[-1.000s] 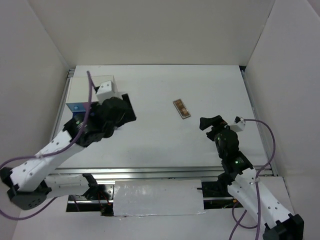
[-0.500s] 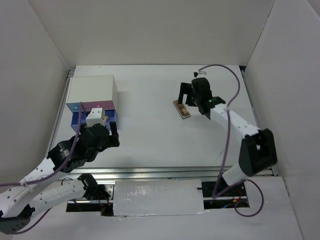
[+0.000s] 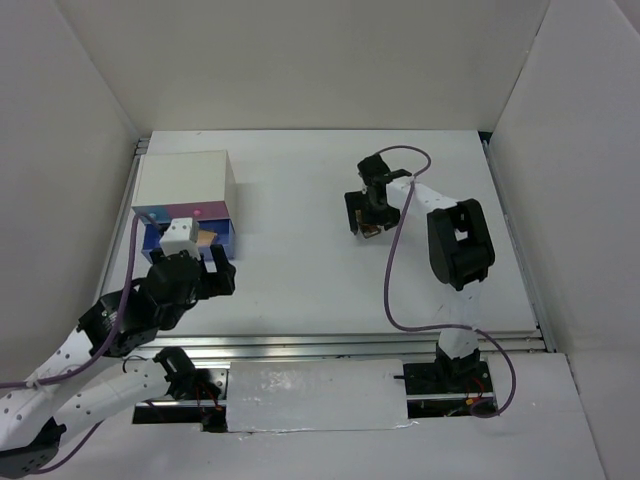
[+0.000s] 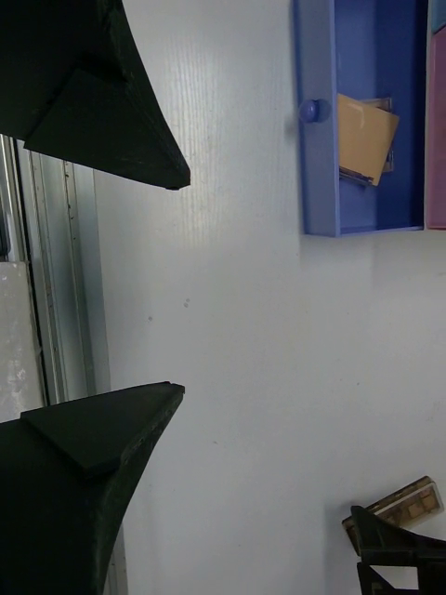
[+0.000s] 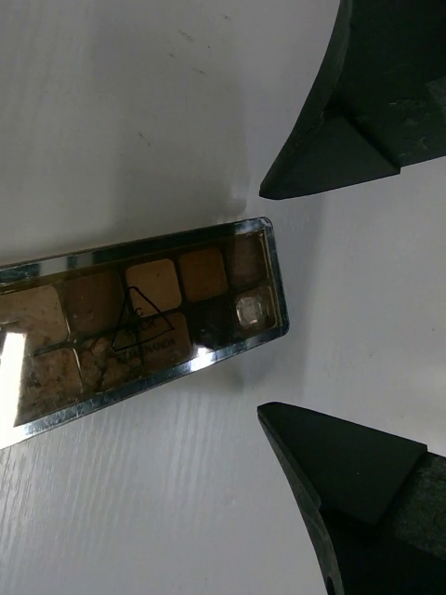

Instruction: Organize the makeup

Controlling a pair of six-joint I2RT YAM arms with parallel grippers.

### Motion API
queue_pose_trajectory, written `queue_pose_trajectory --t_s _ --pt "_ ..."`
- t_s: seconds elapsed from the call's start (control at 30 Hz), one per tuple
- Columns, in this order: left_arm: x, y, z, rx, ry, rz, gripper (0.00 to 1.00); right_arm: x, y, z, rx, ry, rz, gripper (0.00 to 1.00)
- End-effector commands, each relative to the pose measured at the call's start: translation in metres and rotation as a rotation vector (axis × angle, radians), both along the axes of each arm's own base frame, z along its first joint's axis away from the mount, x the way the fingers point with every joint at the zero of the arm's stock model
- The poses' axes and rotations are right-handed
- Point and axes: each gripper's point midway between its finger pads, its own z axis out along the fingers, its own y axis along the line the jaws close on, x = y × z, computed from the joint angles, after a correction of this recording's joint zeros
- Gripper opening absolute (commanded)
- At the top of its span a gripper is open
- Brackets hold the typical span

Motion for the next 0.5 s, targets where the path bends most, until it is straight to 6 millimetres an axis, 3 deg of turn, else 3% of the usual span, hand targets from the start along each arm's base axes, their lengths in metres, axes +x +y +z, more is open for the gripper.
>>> queue_pose_trajectory --t_s 0.0,0.13,0.27,0.47 --pt "0.003 -0.011 0.002 0.006 -0.009 -0.053 0.99 0.007 -0.006 0.014 -0.001 0.014 0.006 0.98" --pt "0.004 -0.015 -0.003 0.028 0.013 -0.066 0.99 0.009 -0.009 0.015 -0.022 0.066 0.012 0.96" --pt "0.003 -0.016 -0.001 0.017 0.005 -0.071 0.99 0.006 -0.016 -0.006 -0.078 0.147 0.022 0.93" --pt "0.002 -0.017 0.000 0.011 -0.002 -0.085 0.99 0.009 -0.014 -0.006 -0.077 0.168 0.049 0.92"
